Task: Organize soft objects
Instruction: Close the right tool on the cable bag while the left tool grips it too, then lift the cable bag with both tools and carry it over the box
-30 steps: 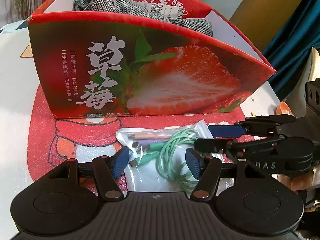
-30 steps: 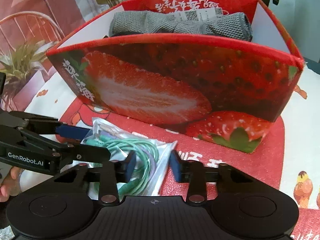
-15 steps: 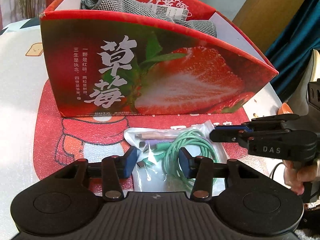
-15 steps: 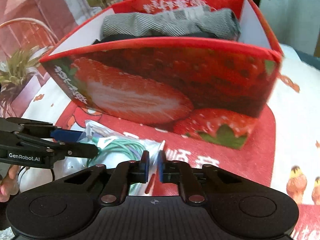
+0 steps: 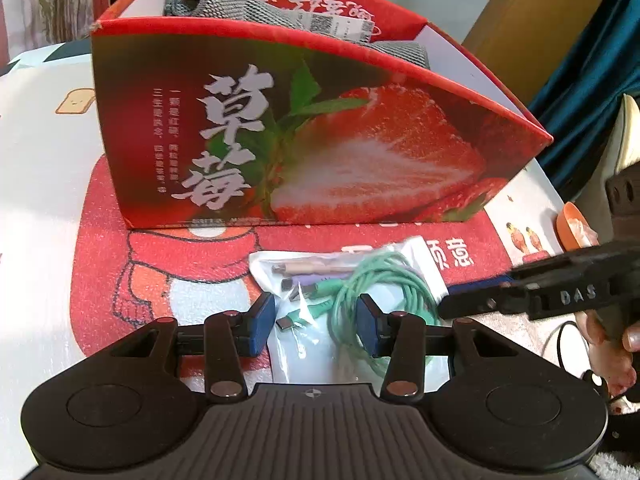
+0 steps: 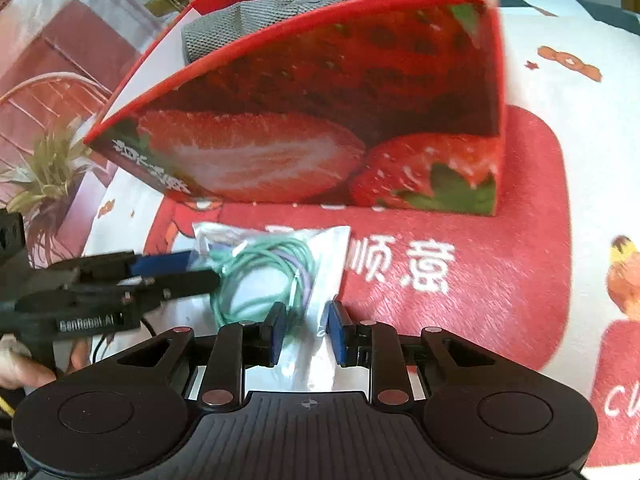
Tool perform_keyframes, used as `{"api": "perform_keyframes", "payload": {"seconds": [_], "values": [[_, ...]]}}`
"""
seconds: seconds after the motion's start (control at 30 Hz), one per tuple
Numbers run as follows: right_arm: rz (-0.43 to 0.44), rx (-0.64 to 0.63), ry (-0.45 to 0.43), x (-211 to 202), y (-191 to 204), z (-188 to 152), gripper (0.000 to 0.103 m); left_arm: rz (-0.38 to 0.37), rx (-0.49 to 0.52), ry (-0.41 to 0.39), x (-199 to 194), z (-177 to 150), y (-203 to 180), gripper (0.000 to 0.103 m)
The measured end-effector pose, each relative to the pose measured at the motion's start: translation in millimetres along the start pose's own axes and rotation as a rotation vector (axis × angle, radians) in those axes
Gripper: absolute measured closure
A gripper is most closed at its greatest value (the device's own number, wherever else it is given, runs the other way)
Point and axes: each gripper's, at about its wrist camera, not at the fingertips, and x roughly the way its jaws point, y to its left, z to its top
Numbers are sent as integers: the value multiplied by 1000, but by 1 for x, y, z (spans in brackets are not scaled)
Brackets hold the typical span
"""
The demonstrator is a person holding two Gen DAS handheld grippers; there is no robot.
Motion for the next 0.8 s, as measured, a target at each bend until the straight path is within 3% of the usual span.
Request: {"api": "perform_keyframes", "payload": {"seconds": [0.3,0.43,0.63,0.8], "values": [[20,-31,6,16,7,19,76,-6,9,-4,0,-1,0,56],[15,-85,17,23,17,25,70,-2,16,-9,0,-2,-2,56],[-70,-253,9,25,37,21,80,-14,-4,-14,-3,-4,3,56],[-77,-257,-28,22,35,14,83,-31,-37,6,-10,-3,15,57]]}}
